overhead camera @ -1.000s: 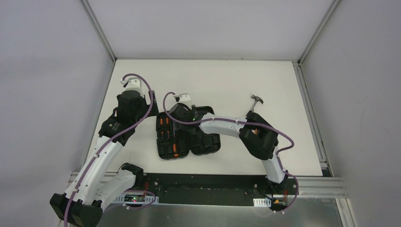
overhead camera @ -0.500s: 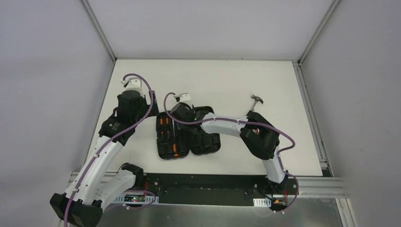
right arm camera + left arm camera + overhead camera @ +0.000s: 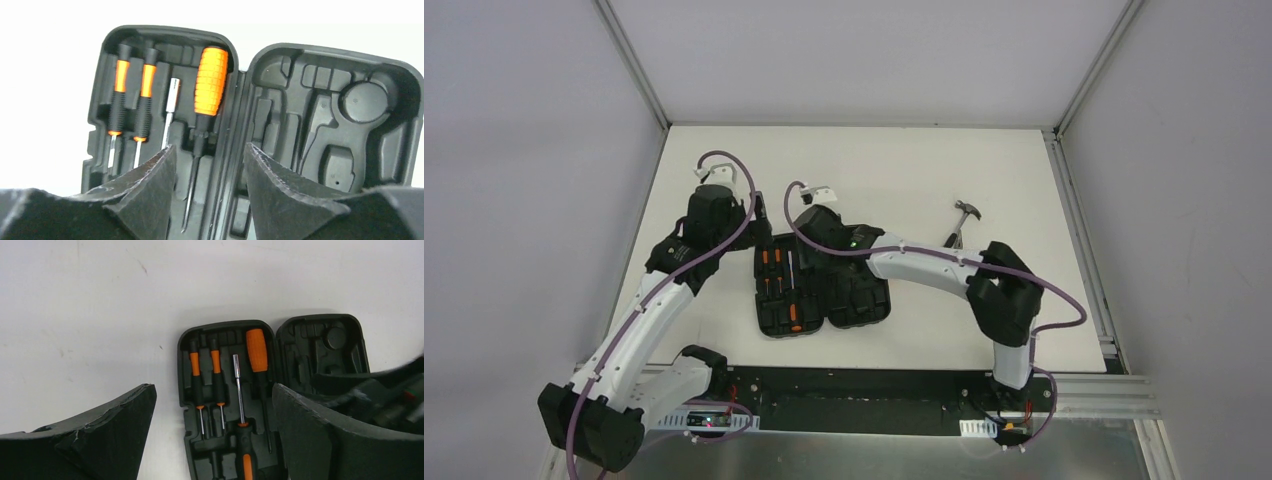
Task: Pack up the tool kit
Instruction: Adjust the screwdriver in the toolbox.
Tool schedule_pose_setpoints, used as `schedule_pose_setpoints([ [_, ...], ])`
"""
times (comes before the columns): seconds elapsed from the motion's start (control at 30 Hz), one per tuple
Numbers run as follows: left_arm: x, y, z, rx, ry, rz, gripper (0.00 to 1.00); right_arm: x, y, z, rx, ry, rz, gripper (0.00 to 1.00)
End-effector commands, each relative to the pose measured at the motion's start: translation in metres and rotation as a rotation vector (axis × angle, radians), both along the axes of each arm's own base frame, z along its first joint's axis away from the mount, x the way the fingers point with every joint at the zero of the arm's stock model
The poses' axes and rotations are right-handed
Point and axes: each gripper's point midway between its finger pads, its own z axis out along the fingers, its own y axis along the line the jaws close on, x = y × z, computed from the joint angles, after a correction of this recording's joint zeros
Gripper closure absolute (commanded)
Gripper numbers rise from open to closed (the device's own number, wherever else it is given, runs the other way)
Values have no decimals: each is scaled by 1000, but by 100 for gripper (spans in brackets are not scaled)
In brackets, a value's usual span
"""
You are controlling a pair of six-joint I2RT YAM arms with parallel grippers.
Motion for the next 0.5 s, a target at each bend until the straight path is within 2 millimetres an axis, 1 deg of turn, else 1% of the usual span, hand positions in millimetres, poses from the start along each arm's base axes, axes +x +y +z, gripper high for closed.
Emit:
schedule_pose_setpoints([
  [0.0,9,-23,6,-128,16,-13,11,-15,-8,50,118,32,-21,50],
  [0.13,19,-32,1,-156,61,-19,11,-36,-8,47,164,131,-11,66],
  [0.2,27,-32,1,-172,78,-14,12,-47,-8,41,175,173,-9,71],
  [0.3,43,-30,-2,-179,106,2,12,-64,-4,27,165,223,10,75],
  [0.4,68,-26,-9,-154,142,12,11,-83,-1,12,131,270,52,76],
  [0.47,84,-31,-15,-163,176,-16,10,-95,5,7,116,288,96,77],
])
